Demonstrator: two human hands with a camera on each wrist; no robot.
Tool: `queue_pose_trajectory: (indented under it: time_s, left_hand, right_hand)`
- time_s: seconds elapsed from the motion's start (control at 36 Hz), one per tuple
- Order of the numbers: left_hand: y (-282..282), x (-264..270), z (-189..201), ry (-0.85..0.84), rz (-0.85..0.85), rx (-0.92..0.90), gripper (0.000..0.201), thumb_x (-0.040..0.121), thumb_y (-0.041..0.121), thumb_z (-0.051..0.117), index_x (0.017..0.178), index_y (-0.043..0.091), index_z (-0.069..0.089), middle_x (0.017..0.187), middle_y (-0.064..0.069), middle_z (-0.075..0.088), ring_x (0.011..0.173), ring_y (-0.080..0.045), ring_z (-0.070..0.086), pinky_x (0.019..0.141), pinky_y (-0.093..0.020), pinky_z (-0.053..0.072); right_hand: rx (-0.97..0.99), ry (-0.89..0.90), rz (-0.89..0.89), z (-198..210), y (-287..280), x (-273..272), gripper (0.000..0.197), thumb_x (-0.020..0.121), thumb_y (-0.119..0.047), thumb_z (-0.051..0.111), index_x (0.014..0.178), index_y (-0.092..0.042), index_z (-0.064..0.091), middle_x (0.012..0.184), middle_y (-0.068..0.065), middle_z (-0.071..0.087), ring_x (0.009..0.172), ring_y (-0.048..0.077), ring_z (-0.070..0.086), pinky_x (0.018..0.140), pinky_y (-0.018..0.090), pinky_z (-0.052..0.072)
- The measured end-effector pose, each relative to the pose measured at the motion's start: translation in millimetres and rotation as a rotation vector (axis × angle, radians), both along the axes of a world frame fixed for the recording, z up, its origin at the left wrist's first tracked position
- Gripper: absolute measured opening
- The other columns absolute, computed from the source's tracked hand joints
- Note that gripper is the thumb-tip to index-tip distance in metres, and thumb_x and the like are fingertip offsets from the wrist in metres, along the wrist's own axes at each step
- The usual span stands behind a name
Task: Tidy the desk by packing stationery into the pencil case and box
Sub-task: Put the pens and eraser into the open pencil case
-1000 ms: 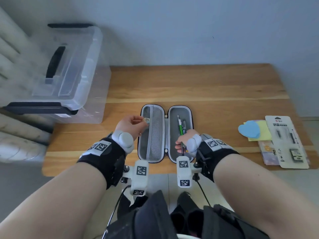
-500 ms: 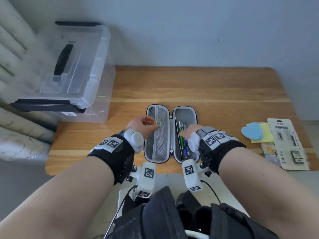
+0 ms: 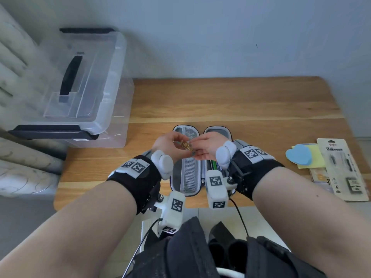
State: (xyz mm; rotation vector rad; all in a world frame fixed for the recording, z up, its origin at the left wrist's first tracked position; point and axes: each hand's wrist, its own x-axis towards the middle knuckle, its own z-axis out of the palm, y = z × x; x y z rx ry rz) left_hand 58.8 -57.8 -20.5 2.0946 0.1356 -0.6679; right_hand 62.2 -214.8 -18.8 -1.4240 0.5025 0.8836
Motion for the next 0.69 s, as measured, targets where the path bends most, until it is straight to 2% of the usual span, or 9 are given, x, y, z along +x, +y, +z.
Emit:
queue_pose_trajectory:
  time_s: [0.08,0.17,0.22,0.31,0.39,0.44,0.5,0.58,0.69]
  left_hand:
    - [2,-5,-3,0.02,-0.022,-0.029,0.04,0.068,0.027,0.084,0.103,0.027,0.066,0.083,0.007,0.07,0.073,-0.007,0.065,0.064,-0.019,0.052]
    - [4,-7,-4,0.033,-0.023,-0.068,0.032,0.075,0.031,0.079,0.105,0.029,0.067,0.087,0.012,0.068,0.077,-0.007,0.063,0.067,-0.018,0.051]
    - [7,-7,-2,0.066,-0.012,-0.112,0.026,0.082,0.029,0.073,0.107,0.024,0.067,0.082,0.008,0.069,0.072,-0.009,0.063,0.065,-0.017,0.052]
    - [10,-7,0,0.083,0.002,-0.113,0.016,0.087,0.024,0.067,0.102,0.017,0.069,0.068,0.006,0.066,0.053,-0.003,0.062,0.052,-0.011,0.05]
    - [14,-1,5,0.06,0.068,-0.094,0.018,0.086,0.022,0.069,0.1,0.011,0.07,0.07,0.002,0.069,0.054,-0.004,0.063,0.058,-0.018,0.055]
    - [17,5,12,0.037,0.11,-0.069,0.021,0.085,0.024,0.07,0.101,0.011,0.07,0.078,-0.001,0.071,0.064,-0.012,0.067,0.07,-0.03,0.06]
    - [18,10,16,0.017,0.126,-0.041,0.023,0.083,0.027,0.072,0.1,0.013,0.069,0.082,-0.004,0.072,0.072,-0.02,0.07,0.076,-0.039,0.06]
    - [14,15,21,-0.019,0.041,0.022,0.024,0.08,0.03,0.074,0.099,0.017,0.067,0.083,-0.003,0.073,0.078,-0.023,0.072,0.075,-0.043,0.059]
    - [-10,15,36,-0.085,-0.133,0.084,0.018,0.079,0.034,0.073,0.09,0.025,0.062,0.077,0.002,0.072,0.073,-0.017,0.071,0.074,-0.04,0.06]
  right_hand:
    - [-0.012,0.019,-0.004,-2,-2,-5,0.011,0.091,0.001,0.054,0.085,-0.002,0.062,0.076,0.017,0.062,0.068,0.024,0.061,0.075,0.036,0.053]
    - [-0.061,0.022,-0.018,-4,-5,-7,0.013,0.091,0.003,0.05,0.09,0.004,0.063,0.072,0.017,0.061,0.061,0.021,0.058,0.067,0.032,0.051]
    - [-0.079,0.01,-0.023,-4,-4,-8,0.015,0.09,0.003,0.05,0.094,0.005,0.064,0.072,0.016,0.062,0.06,0.02,0.057,0.064,0.03,0.05]
    - [-0.063,-0.02,-0.001,-2,-1,-9,0.013,0.09,0.0,0.054,0.089,0.0,0.067,0.073,0.015,0.066,0.056,0.017,0.06,0.056,0.026,0.052]
    - [-0.128,-0.088,-0.02,5,5,-6,0.009,0.09,-0.009,0.06,0.086,-0.005,0.067,0.077,0.015,0.066,0.054,0.017,0.06,0.056,0.028,0.053]
    - [-0.271,-0.148,0.023,14,7,-3,0.012,0.09,-0.018,0.06,0.089,-0.008,0.066,0.084,0.016,0.068,0.061,0.019,0.06,0.068,0.036,0.055]
    - [-0.521,-0.219,0.189,23,5,0,0.021,0.089,-0.029,0.058,0.099,-0.011,0.062,0.09,0.009,0.067,0.074,0.02,0.062,0.077,0.037,0.055]
    - [-0.768,-0.267,0.428,37,2,-4,0.038,0.083,-0.035,0.064,0.114,-0.016,0.054,0.095,-0.001,0.054,0.086,0.016,0.055,0.073,0.027,0.045]
    - [-0.867,-0.21,0.45,48,-8,-20,0.052,0.076,-0.039,0.069,0.114,-0.013,0.044,0.091,0.002,0.056,0.077,0.019,0.056,0.057,0.025,0.041]
